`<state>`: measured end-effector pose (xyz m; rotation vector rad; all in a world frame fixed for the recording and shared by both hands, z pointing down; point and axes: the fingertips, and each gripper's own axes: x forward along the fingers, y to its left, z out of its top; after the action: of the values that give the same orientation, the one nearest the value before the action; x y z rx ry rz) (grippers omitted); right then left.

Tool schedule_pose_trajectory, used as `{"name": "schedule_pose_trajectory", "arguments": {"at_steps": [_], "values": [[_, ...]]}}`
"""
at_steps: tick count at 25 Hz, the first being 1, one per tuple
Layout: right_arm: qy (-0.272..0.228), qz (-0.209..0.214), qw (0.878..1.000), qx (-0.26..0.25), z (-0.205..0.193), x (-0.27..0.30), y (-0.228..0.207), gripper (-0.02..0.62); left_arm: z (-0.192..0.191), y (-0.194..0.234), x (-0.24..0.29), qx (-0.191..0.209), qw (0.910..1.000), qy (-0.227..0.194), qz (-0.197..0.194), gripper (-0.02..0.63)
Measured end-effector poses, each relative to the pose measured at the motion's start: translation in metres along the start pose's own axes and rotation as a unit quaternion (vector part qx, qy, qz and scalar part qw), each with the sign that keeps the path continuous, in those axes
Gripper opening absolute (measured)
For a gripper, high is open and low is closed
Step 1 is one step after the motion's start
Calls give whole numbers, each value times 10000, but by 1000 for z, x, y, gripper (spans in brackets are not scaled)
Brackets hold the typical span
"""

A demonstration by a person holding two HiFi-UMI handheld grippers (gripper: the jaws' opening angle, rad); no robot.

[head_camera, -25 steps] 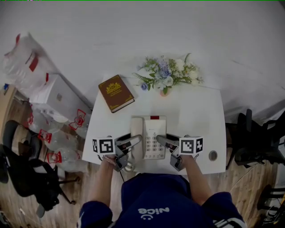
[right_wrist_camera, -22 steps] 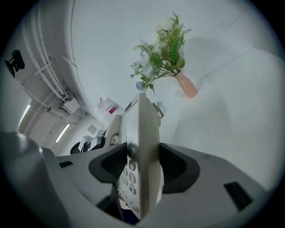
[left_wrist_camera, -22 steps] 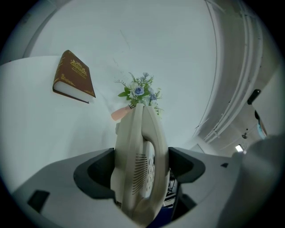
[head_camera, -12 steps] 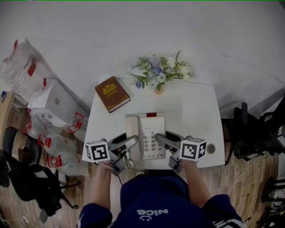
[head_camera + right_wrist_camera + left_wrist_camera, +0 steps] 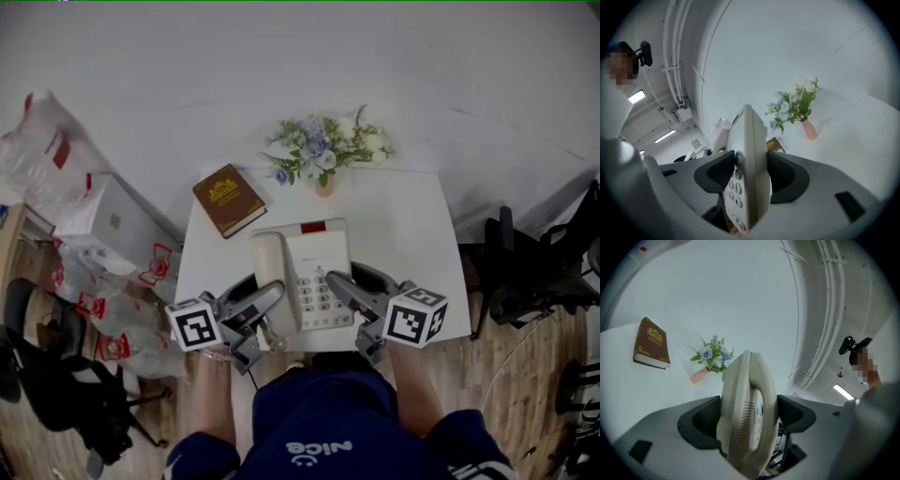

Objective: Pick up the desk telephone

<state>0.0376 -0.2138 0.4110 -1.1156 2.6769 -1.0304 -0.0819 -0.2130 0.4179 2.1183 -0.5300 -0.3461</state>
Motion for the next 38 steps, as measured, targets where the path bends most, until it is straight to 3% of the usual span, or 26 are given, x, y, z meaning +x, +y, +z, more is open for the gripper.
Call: {"name": "schedule_pose_trajectory", "arguments": {"at_steps": [6, 14, 28, 38], "values": [[-434, 273, 9984, -248, 25, -14, 32, 236, 22, -45, -3, 758, 9970, -74, -146, 379], [-847, 516, 9928, -667, 57, -31, 65, 235, 39, -91, -6, 1158, 9922, -317, -339, 379], [-1459, 752, 9781, -1277, 104, -61, 102, 233, 58, -148, 1, 1675, 9812, -647, -704, 379], [-1633, 822, 9722, -1465, 123, -61, 109, 232, 73, -158, 6, 1779, 9777, -772, -812, 379]]}}
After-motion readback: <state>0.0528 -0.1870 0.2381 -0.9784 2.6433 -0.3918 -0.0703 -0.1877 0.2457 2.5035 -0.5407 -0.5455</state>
